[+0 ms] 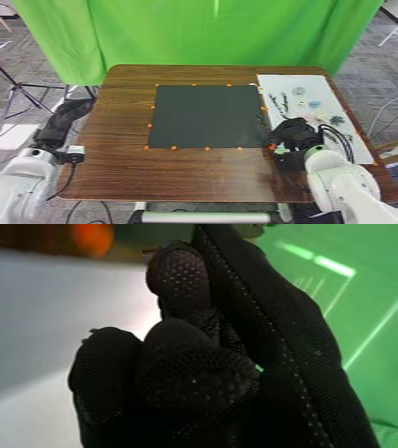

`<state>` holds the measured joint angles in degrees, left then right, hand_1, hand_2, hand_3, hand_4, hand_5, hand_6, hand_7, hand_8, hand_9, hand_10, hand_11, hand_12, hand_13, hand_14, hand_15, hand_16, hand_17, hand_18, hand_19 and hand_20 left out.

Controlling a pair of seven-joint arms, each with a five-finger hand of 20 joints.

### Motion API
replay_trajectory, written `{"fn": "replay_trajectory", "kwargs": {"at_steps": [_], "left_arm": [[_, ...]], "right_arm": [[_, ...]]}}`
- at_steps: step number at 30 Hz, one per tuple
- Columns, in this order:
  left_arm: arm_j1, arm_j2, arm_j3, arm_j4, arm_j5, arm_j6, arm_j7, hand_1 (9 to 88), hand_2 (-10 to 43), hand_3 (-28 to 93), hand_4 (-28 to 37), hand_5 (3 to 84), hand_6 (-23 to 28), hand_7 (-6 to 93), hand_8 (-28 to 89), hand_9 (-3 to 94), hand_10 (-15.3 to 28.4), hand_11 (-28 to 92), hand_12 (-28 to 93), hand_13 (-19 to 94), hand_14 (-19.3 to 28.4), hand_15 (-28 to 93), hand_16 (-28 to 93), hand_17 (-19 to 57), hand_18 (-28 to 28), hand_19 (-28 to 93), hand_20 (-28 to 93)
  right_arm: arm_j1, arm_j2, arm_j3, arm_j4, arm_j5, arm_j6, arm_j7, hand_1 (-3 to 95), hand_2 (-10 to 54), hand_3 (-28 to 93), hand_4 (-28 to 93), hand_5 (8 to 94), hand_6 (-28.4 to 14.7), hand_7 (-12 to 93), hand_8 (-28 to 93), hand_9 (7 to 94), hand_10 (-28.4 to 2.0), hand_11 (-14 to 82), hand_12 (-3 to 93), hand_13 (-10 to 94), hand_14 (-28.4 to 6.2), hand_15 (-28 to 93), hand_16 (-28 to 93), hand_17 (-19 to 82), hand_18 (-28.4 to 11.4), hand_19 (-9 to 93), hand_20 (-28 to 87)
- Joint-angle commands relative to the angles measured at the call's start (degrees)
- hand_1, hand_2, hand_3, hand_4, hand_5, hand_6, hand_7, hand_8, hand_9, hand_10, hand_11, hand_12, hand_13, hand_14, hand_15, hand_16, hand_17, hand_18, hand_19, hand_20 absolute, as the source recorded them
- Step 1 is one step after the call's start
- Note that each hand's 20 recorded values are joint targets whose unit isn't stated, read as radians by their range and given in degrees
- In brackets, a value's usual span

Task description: Arrange flowers

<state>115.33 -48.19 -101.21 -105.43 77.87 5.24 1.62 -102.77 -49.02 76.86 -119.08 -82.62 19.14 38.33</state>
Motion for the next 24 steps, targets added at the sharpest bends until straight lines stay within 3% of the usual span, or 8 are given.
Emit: {"fn": "replay_trajectory", "kwargs": {"at_steps": [1,8,13,15,18,19,22,24], "left_arm": [[0.58,1.43,-0.85,4.01,1.15,4.12,0.24,18.5,1.2,62,-28.0,37.5,5.3,7.8,-5,31.9,12.1,12,10,15,9.6,0,-1,-5.8,3.7,-1,9],[1.11,1.57,-0.47,4.52,1.61,5.48,1.35,17.9,0.5,62,-28.2,37.0,5.0,8.0,-6,30.9,11.6,11,10,15,9.3,0,-1,-6.4,3.5,-1,8],[0.02,2.44,2.46,5.85,0.87,10.91,6.87,17.7,-0.2,62,-28.3,36.2,4.7,8.1,-6,29.5,11.2,10,10,13,8.4,-1,-1,-7.2,2.9,-1,8],[-0.52,3.00,4.44,6.10,-3.33,15.53,10.49,17.9,-0.3,62,-28.3,36.4,4.6,8.9,-6,29.7,11.1,11,11,14,8.1,-1,-1,-6.3,2.4,-1,8],[-2.05,3.72,7.37,6.07,-12.60,21.15,16.71,17.9,0.6,63,-28.2,37.8,4.5,11.3,-7,32.0,11.4,13,10,17,8.8,1,-2,-3.0,2.7,0,8],[-3.85,4.07,9.26,6.36,-13.87,23.43,17.68,18.0,1.2,64,-28.2,38.3,4.5,12.0,-7,32.9,11.4,14,10,19,9.2,2,-2,-1.5,3.0,0,9],[-4.63,4.38,10.10,5.59,-18.16,24.61,20.50,21.0,6.8,68,-28.1,40.4,3.8,15.6,-9,37.1,11.9,18,8,25,10.4,5,-3,4.5,4.2,1,11],[-5.33,4.53,10.63,5.51,-18.63,24.40,20.71,22.2,10.2,69,-28.2,41.7,3.7,16.0,-9,38.2,12.2,19,8,26,10.6,6,-3,5.4,4.3,2,11]], "right_arm": [[12.96,-4.01,-8.81,2.88,5.54,-0.98,-2.02,71.3,-9.5,47,0,70.6,-8.8,51,5,87.4,-14.0,35.2,43.6,94,-0.7,61,22,78,-2.0,87,42],[18.68,-8.84,-15.69,7.33,9.68,-1.21,-1.69,71.3,-9.5,47,1,70.7,-8.8,51,4,87.6,-14.1,35.1,43.3,94,-0.8,61,21,78,-2.0,86,42],[20.69,-11.62,-18.28,9.57,10.85,-0.11,-1.27,71.4,-9.5,47,1,70.7,-8.7,51,4,87.6,-14.0,35.0,43.2,94,-0.8,61,21,78,-2.0,86,42],[21.31,-12.56,-19.32,10.22,10.86,0.04,-1.00,71.4,-9.5,47,1,70.8,-8.7,51,4,87.7,-14.0,34.9,43.0,94,-0.9,61,21,78,-2.0,86,42],[22.09,-13.75,-21.08,11.09,10.82,-0.17,-0.85,71.5,-9.5,46,1,70.8,-8.7,51,4,87.8,-14.0,34.8,42.8,94,-1.0,61,21,79,-1.8,86,42],[22.32,-14.10,-21.69,11.30,11.31,0.29,-0.73,71.6,-9.5,46,1,70.9,-8.7,51,4,87.8,-14.0,34.8,42.6,94,-1.0,60,21,79,-1.7,85,41],[22.43,-15.29,-22.99,11.89,12.01,0.59,-0.30,71.8,-9.5,46,1,71.1,-8.7,51,4,88.1,-13.9,34.1,42.1,94,-1.2,60,20,79,-1.7,85,41],[22.47,-16.20,-23.90,12.41,11.42,0.74,-0.22,71.8,-9.5,46,1,71.2,-8.7,51,3,88.2,-13.8,33.8,42.1,94,-1.2,60,20,79,-1.7,85,41]]}}
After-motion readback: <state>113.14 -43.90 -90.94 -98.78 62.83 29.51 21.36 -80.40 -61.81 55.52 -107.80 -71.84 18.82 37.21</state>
